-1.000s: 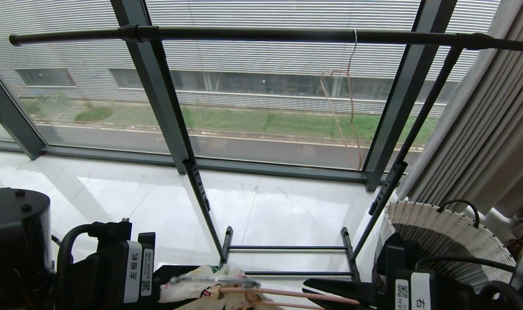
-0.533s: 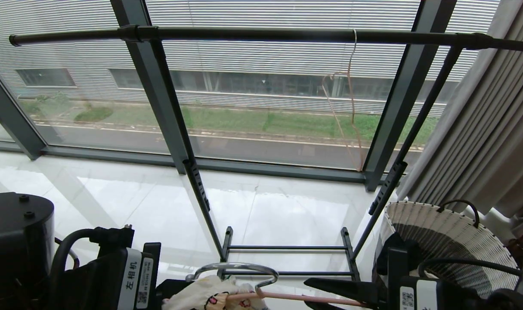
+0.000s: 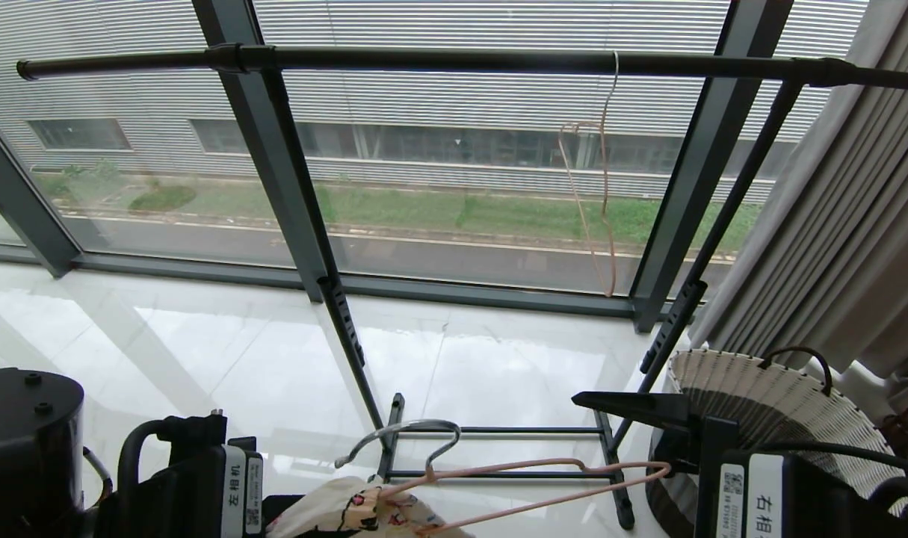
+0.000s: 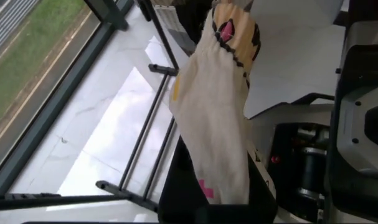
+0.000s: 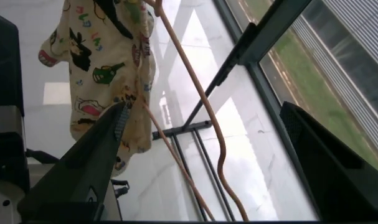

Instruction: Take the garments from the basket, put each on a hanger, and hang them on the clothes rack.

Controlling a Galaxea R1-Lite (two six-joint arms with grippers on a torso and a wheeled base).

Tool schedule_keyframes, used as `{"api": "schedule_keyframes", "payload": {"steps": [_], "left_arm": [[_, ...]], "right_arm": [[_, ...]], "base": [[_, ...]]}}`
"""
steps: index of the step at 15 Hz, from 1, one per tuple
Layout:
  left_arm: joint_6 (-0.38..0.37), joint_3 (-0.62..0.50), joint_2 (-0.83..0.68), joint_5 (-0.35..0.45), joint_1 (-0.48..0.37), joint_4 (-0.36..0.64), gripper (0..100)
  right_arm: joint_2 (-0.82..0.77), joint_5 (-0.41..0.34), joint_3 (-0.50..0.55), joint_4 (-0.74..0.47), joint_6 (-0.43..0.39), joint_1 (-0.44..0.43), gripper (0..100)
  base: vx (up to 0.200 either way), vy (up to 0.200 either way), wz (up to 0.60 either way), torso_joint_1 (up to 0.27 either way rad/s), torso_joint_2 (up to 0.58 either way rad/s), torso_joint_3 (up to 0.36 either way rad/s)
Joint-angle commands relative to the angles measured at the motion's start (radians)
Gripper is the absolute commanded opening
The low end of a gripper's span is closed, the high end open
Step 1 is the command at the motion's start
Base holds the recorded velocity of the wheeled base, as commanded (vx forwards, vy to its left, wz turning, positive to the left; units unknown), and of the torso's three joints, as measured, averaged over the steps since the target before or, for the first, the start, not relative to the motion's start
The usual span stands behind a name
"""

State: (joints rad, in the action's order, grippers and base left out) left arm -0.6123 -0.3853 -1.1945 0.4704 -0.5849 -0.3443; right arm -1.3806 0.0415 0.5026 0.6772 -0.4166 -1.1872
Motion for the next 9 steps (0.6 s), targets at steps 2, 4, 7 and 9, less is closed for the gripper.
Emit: {"api": "schedule_keyframes", "payload": {"steps": [2, 4, 7, 9], "left_arm": [[0.057, -0.092, -0.033, -0.001, 0.142, 0.001, 0], [0.155, -0.173, -0.031, -0.003, 0.148, 0.001, 0], [0.169, -0.211, -0.024, -0.004, 0.151, 0.001, 0], [0.149, -0.218, -0.017, -0.009, 0.151, -0.001, 0]], "right_arm": [[-0.021, -0.003, -0.016, 0.001, -0.001, -0.034, 100], [-0.097, -0.002, -0.007, 0.008, 0.005, -0.052, 100], [-0.198, 0.006, 0.007, 0.111, 0.079, -0.038, 100], [-0.273, 0.075, 0.025, 0.214, 0.168, -0.011, 100]], "base": [[0.000, 0.000, 0.00, 0.000, 0.00, 0.000], [0.000, 0.000, 0.00, 0.000, 0.00, 0.000], [0.000, 0.000, 0.00, 0.000, 0.00, 0.000], [0.000, 0.000, 0.00, 0.000, 0.00, 0.000]]}}
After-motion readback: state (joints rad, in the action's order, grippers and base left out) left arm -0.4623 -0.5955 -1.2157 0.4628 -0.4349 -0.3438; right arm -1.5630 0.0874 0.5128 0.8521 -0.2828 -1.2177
